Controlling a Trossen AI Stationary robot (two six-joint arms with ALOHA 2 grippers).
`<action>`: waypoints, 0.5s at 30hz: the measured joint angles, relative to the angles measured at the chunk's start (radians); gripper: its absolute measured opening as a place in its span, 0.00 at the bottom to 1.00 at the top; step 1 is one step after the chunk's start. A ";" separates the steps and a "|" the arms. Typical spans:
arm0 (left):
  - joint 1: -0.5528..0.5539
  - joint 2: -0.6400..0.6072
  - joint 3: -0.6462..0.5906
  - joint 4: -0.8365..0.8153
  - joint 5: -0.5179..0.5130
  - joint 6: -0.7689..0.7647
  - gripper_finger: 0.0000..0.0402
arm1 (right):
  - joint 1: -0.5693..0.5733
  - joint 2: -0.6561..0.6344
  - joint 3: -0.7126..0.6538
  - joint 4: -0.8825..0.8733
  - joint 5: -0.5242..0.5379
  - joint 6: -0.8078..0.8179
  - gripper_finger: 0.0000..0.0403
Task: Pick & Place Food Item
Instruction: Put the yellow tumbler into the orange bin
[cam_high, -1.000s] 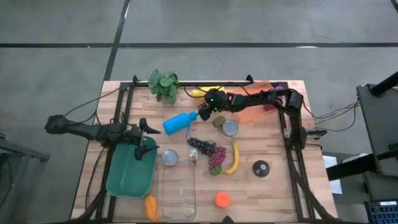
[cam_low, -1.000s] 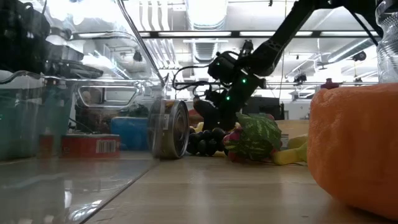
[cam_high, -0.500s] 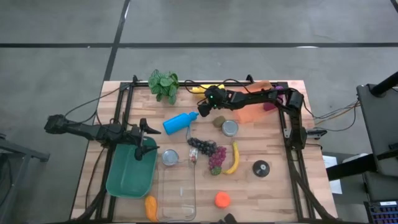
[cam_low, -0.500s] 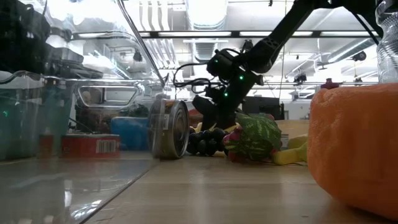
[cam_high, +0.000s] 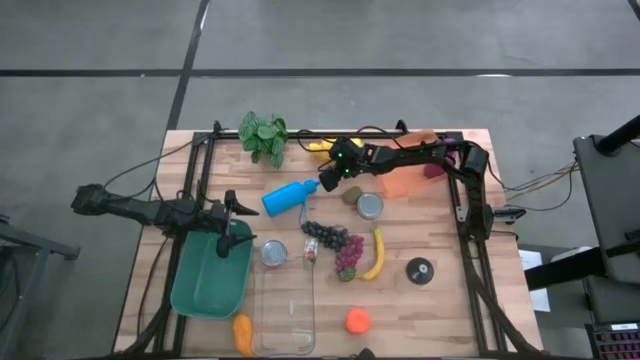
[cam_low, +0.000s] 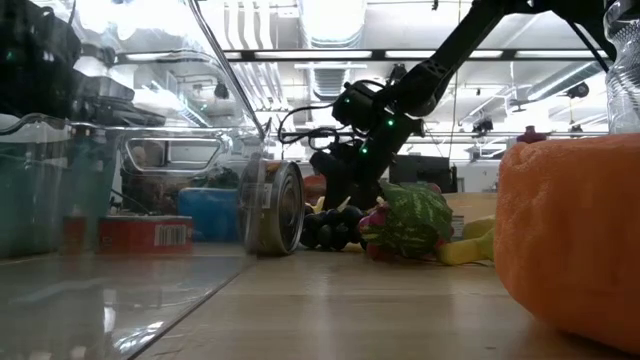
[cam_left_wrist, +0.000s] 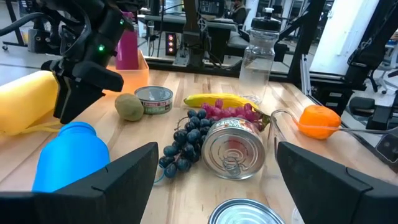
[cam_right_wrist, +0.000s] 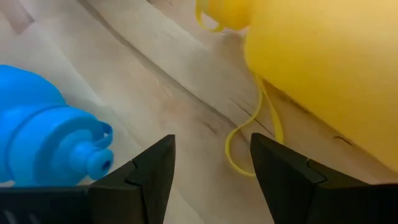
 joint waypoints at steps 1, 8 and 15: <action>0.000 0.000 0.000 0.000 0.000 0.000 0.84 | 0.000 0.000 0.000 -0.006 -0.010 0.000 0.51; 0.000 0.000 0.000 0.000 0.000 0.000 0.84 | 0.000 0.002 -0.011 -0.027 -0.030 -0.008 0.51; 0.000 0.000 0.000 0.000 0.000 0.000 0.84 | -0.024 0.002 -0.013 -0.007 -0.037 -0.043 0.51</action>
